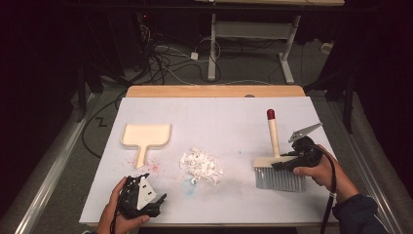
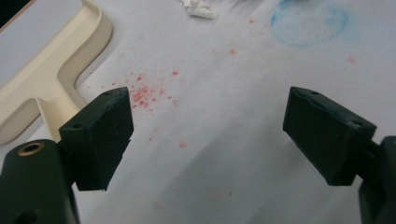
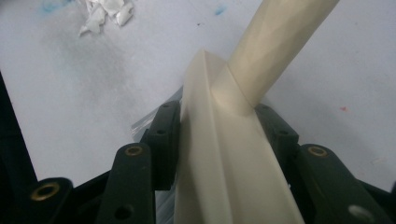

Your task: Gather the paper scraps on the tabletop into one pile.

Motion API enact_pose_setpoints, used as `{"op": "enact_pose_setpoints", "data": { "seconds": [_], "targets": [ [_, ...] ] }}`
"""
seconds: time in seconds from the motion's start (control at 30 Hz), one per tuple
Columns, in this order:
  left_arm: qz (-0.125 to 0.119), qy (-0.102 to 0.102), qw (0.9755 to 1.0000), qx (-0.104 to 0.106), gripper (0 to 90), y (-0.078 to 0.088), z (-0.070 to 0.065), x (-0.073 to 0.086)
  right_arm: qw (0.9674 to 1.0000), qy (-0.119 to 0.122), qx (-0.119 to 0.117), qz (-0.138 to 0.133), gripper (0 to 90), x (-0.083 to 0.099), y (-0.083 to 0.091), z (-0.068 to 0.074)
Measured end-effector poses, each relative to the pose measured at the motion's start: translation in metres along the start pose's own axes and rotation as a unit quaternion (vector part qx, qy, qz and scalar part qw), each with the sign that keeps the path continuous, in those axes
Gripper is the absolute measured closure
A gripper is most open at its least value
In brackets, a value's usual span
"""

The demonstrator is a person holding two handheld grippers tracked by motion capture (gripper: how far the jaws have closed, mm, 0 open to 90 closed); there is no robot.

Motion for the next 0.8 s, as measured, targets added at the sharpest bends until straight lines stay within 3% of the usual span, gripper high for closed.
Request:
{"op": "enact_pose_setpoints", "data": {
  "seconds": [0.17,0.3,0.47,0.57,0.7,0.8],
  "targets": [
    [0.003,-0.003,1.0,0.001,15.5,-0.001,-0.001,0.0,0.9998,0.012,0.012,-0.005,54.1,-0.004,0.001,-0.005],
    [0.007,-0.008,0.9999,0.005,15.5,-0.003,-0.003,0.0,0.9985,0.025,0.044,0.02,50.2,-0.006,0.0,-0.009],
    [0.015,-0.016,0.9997,0.013,15.6,-0.005,-0.006,0.0,0.9975,0.033,0.056,0.028,46.4,-0.005,-0.001,-0.012],
    [0.016,-0.019,0.9996,0.015,15.7,-0.006,-0.007,0.0,0.9925,0.056,0.096,0.051,43.3,-0.005,-0.002,-0.014],
    [0.015,-0.019,0.9996,0.014,15.7,-0.006,-0.007,0.0,0.9844,0.067,0.153,0.056,39.0,-0.006,-0.006,-0.019],
    [0.006,-0.013,0.9998,0.012,15.7,-0.004,-0.005,-0.002,0.9836,0.065,0.167,0.018,35.9,-0.011,0.0,-0.02]
  ]
}}
Point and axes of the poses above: each handheld gripper's, and its own axes: y roughly backward along the jaws, x roughly out of its underside, z roughly to its left, the point moved 5 cm from there along -y, roughly forward along the jaws, and after that the axes turned 3 degrees about -z, right-handed, at the moved point
